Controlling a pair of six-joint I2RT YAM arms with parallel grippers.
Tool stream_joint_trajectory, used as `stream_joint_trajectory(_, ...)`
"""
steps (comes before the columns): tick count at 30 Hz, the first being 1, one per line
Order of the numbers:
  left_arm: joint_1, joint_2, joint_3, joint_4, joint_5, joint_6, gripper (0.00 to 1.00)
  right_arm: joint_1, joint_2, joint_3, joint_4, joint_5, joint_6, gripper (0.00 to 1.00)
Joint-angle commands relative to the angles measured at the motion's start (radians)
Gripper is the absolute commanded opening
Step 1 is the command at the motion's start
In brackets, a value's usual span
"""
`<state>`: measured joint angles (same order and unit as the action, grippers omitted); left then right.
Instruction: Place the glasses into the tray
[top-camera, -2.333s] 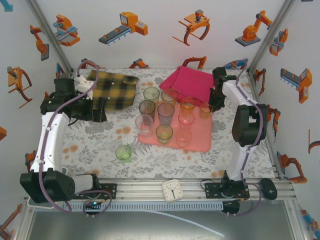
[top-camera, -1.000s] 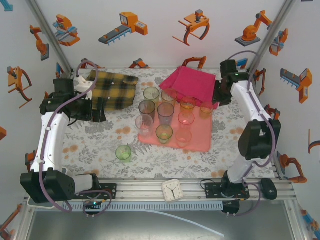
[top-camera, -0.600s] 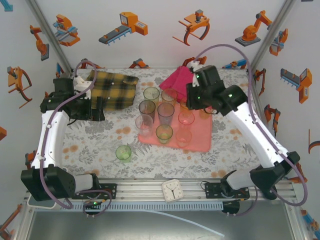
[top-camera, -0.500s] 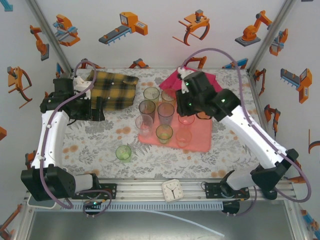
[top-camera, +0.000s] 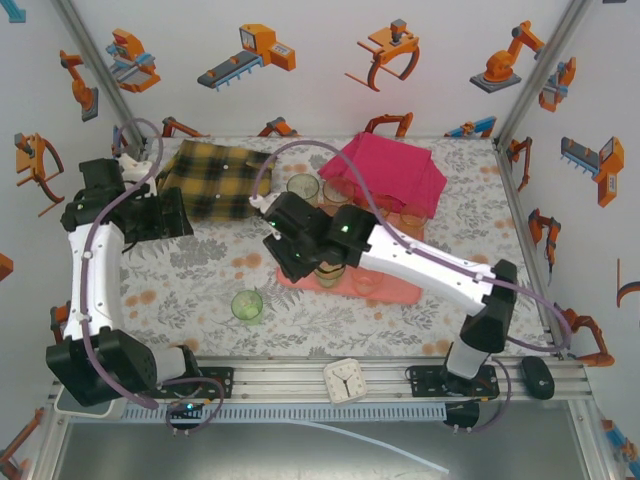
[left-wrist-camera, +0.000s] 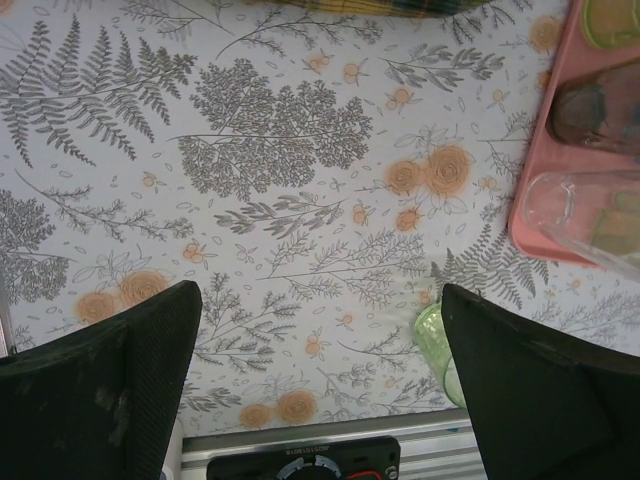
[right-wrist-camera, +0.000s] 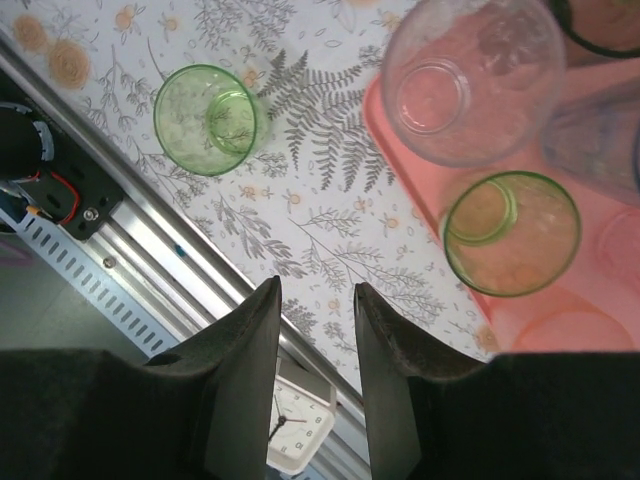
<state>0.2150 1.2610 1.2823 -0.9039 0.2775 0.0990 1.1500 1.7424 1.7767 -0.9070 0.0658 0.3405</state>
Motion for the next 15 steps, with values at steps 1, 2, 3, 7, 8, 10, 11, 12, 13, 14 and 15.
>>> stream_joint_trajectory(1, 0.02, -0.04, -0.015, 0.011, 0.036, -0.029, 0.97, 0.017, 0.041, 0.047, 0.022, -0.049, 0.006, 0.37)
stream_joint_trajectory(2, 0.021, -0.046, -0.022, 0.012, 0.035, -0.027, 0.97, 0.022, 0.056, 0.053, 0.024, -0.061, 0.006, 0.36)
stream_joint_trajectory(3, 0.023, -0.051, -0.026, 0.015, 0.036, -0.027, 0.97, 0.026, 0.076, 0.063, 0.025, -0.068, 0.004, 0.36)
stream_joint_trajectory(7, 0.026, -0.06, -0.033, 0.016, 0.042, -0.021, 0.97, 0.048, 0.133, 0.096, 0.026, -0.083, -0.007, 0.36)
stream_joint_trajectory(8, 0.027, -0.064, -0.033, 0.016, 0.045, -0.021, 0.97, 0.051, 0.145, 0.101, 0.028, -0.089, -0.007, 0.36)
stream_joint_trajectory(10, 0.027, -0.067, -0.033, 0.016, 0.051, -0.017, 0.97, 0.058, 0.168, 0.109, 0.035, -0.101, -0.009, 0.36)
stream_joint_trajectory(11, 0.027, -0.071, -0.034, 0.017, 0.055, -0.012, 0.97, 0.061, 0.183, 0.114, 0.036, -0.104, -0.009, 0.36)
stream_joint_trajectory(12, 0.028, -0.075, -0.034, 0.016, 0.058, -0.011, 0.97, 0.063, 0.196, 0.119, 0.037, -0.11, -0.01, 0.36)
stream_joint_trajectory(13, 0.028, -0.077, -0.034, 0.018, 0.059, -0.009, 0.97, 0.064, 0.207, 0.123, 0.037, -0.114, -0.011, 0.36)
stream_joint_trajectory(14, 0.028, -0.08, -0.036, 0.015, 0.061, -0.007, 0.97, 0.066, 0.219, 0.128, 0.038, -0.116, -0.013, 0.36)
stream_joint_trajectory(15, 0.028, -0.084, -0.033, 0.012, 0.063, -0.006, 0.97, 0.066, 0.23, 0.135, 0.038, -0.119, -0.016, 0.36)
